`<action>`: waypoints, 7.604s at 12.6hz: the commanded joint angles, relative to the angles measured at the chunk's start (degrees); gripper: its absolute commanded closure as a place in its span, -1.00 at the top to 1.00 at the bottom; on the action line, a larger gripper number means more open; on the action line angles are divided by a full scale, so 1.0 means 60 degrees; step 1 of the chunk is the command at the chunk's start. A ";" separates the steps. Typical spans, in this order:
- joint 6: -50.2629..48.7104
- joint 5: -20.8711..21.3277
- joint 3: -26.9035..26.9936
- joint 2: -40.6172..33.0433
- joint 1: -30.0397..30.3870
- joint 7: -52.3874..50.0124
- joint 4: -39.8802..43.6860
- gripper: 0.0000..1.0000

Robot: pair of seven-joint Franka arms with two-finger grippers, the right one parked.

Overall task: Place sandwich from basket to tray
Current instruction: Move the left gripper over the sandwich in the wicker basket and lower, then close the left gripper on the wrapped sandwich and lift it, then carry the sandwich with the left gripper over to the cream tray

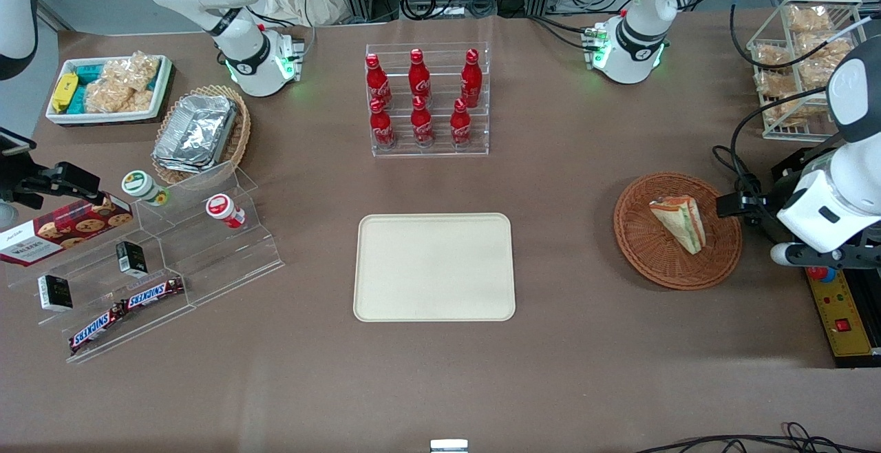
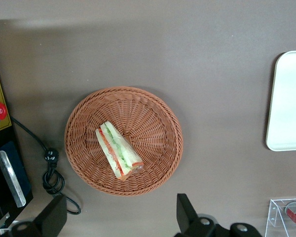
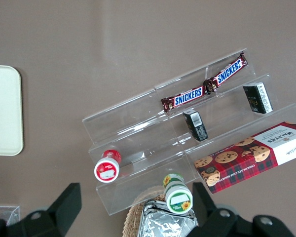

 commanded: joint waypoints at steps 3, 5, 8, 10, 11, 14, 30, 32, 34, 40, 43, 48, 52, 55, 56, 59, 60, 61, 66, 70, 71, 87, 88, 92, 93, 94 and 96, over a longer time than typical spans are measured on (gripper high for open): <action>-0.0221 0.0050 -0.0014 0.0080 0.0005 0.0079 0.0281 1.00; -0.0236 0.0094 -0.0014 0.0095 -0.0039 -0.0080 0.0253 1.00; -0.0208 -0.0037 0.0001 -0.0109 0.0122 -0.3389 -0.0199 1.00; 0.0375 -0.0082 0.0015 -0.0401 0.0122 -0.4911 -0.1032 1.00; 0.0901 -0.0082 0.0015 -0.0606 0.0122 -0.5365 -0.1616 1.00; 0.2586 0.0020 0.0030 -0.0916 0.0223 -0.6467 -0.3302 1.00; 0.7132 -0.0023 0.0513 -0.1106 0.0415 -0.8108 -0.7832 1.00; 0.7132 0.0006 0.0542 -0.1091 0.0415 -0.8079 -0.7921 1.00; 0.7117 0.0050 0.0659 -0.1077 0.0415 -0.8065 -0.7907 1.00; 0.6488 0.0268 0.0660 -0.1165 0.0415 -0.7991 -0.7628 1.00; 0.6429 0.0679 0.0660 -0.1121 0.0415 -0.8050 -0.7672 1.00; 0.7174 0.0841 0.0660 -0.0492 0.0415 -0.8094 -0.7745 0.99; 0.7498 0.0797 0.0660 -0.0228 0.0415 -0.8108 -0.7599 -0.42; 0.7498 0.0739 0.0645 -0.0241 0.0415 -0.8152 -0.7438 -1.00; 0.7469 0.0753 0.0645 -0.0242 0.0400 -0.8152 -0.7351 -1.00; 0.7235 0.0739 0.0601 -0.0490 0.0386 -0.8123 -0.6913 -1.00; 0.6857 0.0724 0.0572 -0.0592 0.0342 -0.8109 -0.6635 -1.00; 0.6360 0.0680 0.0456 -0.0593 0.0255 -0.8138 -0.6168 -1.00; 0.3475 0.0593 -0.1065 -0.0214 0.0239 -0.6594 -0.2772 -1.00; 0.2825 0.0167 -0.2836 0.0998 0.0224 -0.6131 -0.0820 -1.00; 0.2825 0.0240 -0.3392 0.1583 0.0224 -0.6116 -0.0425 -1.00; 0.5843 0.2467 -0.2944 0.6174 -0.3189 -0.7332 0.1351 -0.01; 0.5828 0.2453 -0.2929 0.6131 -0.3189 -0.7332 0.1337 0.69; 0.5595 0.2540 -0.2929 0.5722 -0.3116 -0.7317 0.1337 1.00; 0.5275 0.2540 -0.2929 0.5474 -0.3101 -0.7317 0.1337 1.00; 0.4619 0.2540 -0.2915 0.5138 -0.3086 -0.7303 0.1337 1.00; 0.3213 0.2540 -0.2915 0.4333 -0.2650 -0.7215 0.1250 1.00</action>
